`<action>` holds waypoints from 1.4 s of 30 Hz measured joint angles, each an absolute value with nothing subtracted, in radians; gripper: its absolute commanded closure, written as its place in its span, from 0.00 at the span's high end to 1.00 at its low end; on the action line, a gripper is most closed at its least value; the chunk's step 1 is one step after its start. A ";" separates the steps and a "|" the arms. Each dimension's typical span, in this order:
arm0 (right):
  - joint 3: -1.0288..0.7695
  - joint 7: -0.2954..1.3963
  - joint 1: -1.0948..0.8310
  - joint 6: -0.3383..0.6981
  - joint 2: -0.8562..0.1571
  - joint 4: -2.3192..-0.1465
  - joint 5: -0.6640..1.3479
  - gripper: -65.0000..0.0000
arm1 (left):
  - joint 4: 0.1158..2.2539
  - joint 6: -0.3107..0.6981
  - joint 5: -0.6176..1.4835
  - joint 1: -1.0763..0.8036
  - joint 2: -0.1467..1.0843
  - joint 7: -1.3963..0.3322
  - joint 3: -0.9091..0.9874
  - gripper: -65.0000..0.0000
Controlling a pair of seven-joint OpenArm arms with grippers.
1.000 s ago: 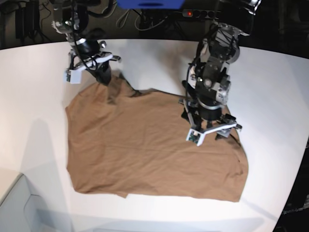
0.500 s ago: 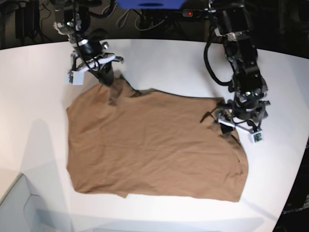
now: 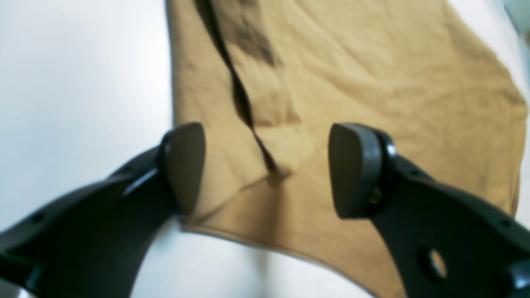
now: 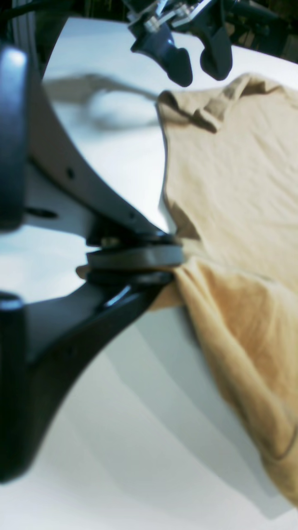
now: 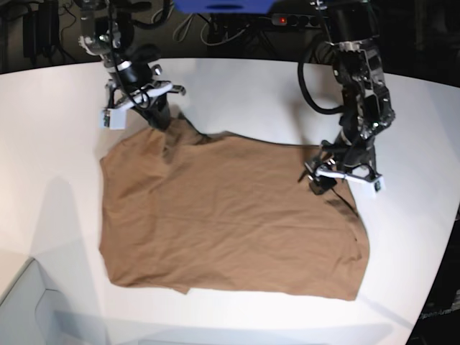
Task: Layout the t-shirt on the table in an organized manner, then fold the t-shirt properly
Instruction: 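Move the left gripper inward and grasp the shirt edge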
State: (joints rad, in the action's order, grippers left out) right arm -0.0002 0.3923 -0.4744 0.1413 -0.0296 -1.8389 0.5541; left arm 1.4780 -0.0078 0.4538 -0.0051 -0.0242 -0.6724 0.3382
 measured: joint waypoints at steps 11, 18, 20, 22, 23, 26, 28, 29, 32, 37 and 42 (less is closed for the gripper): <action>0.014 0.396 -0.463 0.142 -0.041 -1.838 0.554 0.00 | 1.411 -0.009 0.461 0.000 -0.030 -0.602 0.239 0.69; 0.014 0.396 -0.450 0.142 -0.055 -1.794 0.554 0.00 | 1.423 -0.012 0.462 0.010 -0.031 -0.616 0.234 0.62; 0.014 0.395 -0.450 0.142 -0.055 -1.794 0.555 0.00 | 1.423 -0.012 0.461 0.019 -0.035 -0.613 0.234 0.51; 0.014 0.395 -0.448 0.142 -0.055 -1.794 0.555 0.00 | 1.423 -0.012 0.459 0.020 -0.048 -0.607 0.241 0.42; 0.014 0.395 -0.447 0.142 -0.055 -1.794 0.555 0.00 | 1.423 -0.012 0.461 0.020 -0.050 -0.610 0.237 0.40; 0.014 0.395 -0.448 0.142 -0.055 -1.794 0.555 0.00 | 1.423 -0.012 0.461 0.021 -0.053 -0.614 0.232 0.39; 0.014 0.395 -0.449 0.142 -0.055 -1.794 0.555 0.00 | 1.423 -0.012 0.461 0.021 -0.056 -0.611 0.234 0.38; 0.014 0.395 -0.448 0.142 -0.055 -1.794 0.555 0.00 | 1.423 -0.012 0.461 0.020 -0.056 -0.612 0.234 0.36; 0.014 0.395 -0.448 0.142 -0.055 -1.794 0.555 0.00 | 1.423 -0.012 0.461 0.020 -0.056 -0.612 0.236 0.22; 0.014 0.395 -0.448 0.142 -0.055 -1.794 0.555 0.00 | 1.423 -0.012 0.461 0.020 -0.056 -0.612 0.241 0.18; 0.014 0.395 -0.449 0.142 -0.055 -1.794 0.555 0.00 | 1.423 -0.012 0.461 0.020 -0.056 -0.612 0.241 0.15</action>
State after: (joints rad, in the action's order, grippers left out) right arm 0.0143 0.3954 -0.4492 0.1417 -0.0551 -1.7943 0.5549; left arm 1.4231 -0.0116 0.4614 0.0200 -0.0555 -0.6121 0.2405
